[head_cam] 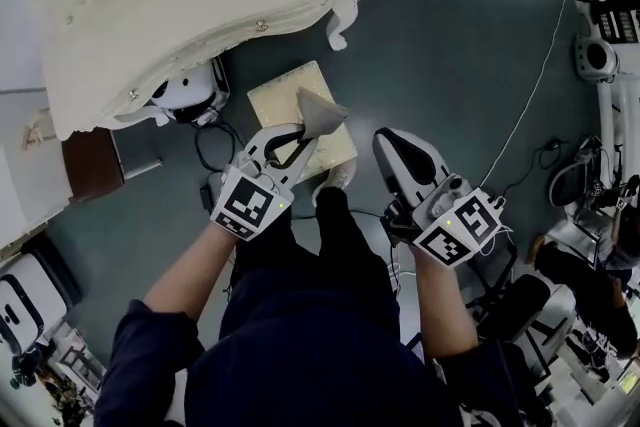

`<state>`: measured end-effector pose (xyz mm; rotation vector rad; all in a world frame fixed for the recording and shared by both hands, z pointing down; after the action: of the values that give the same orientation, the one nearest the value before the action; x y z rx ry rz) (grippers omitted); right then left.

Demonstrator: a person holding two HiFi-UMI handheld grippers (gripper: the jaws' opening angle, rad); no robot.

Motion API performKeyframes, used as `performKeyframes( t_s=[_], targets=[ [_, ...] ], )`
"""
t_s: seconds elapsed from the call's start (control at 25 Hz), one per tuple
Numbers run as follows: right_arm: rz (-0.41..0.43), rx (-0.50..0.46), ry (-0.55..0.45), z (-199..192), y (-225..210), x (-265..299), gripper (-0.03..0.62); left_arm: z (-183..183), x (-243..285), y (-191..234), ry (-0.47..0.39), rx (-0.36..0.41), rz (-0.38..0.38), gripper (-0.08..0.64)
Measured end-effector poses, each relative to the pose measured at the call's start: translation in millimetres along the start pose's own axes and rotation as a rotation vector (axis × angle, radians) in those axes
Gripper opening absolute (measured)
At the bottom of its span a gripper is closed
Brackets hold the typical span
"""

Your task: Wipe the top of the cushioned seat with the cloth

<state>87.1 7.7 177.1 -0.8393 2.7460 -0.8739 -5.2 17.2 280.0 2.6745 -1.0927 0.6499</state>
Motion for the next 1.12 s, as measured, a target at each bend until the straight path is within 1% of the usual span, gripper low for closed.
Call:
performKeyframes(
  t_s=[0.12, 0.24, 0.44, 0.6, 0.76, 0.92, 1.12],
  targets=[
    [0.01, -0.061, -0.043, 33, 31, 3, 0.025, 41, -31, 4, -0.071, 0.027, 0.009, 0.028],
    [0.025, -0.117, -0.078, 55, 65, 7, 0.025, 74, -67, 8, -0.136, 0.043, 0.033, 0.028],
    [0.044, -0.173, -0.121, 77, 113, 5, 0.025, 110, -119, 13, -0.21, 0.036, 0.086, 0.028],
    [0.052, -0.209, -0.15, 88, 140, 4, 0.025, 126, -147, 18, -0.243, 0.053, 0.106, 0.028],
    [0.061, -0.234, -0.157, 89, 159, 5, 0.025, 137, -165, 21, -0.271, 0.071, 0.113, 0.027],
    [0.059, -0.235, -0.15, 87, 166, 10, 0.025, 148, -172, 29, -0.302, 0.075, 0.119, 0.027],
    [0.066, -0.236, -0.126, 87, 168, 23, 0.025, 153, -173, 38, -0.304, 0.064, 0.116, 0.027]
  ],
)
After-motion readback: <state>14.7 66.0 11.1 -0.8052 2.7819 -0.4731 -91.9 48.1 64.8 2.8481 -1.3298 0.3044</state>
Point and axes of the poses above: the fingertips, and each gripper's own axes: x forward along the fingers, y to its left, z out of its top, the point moved 1 cm from there along -x, backward along the fingers, and after that the axes turned 13 degrees about z, right-handed, at the moved point
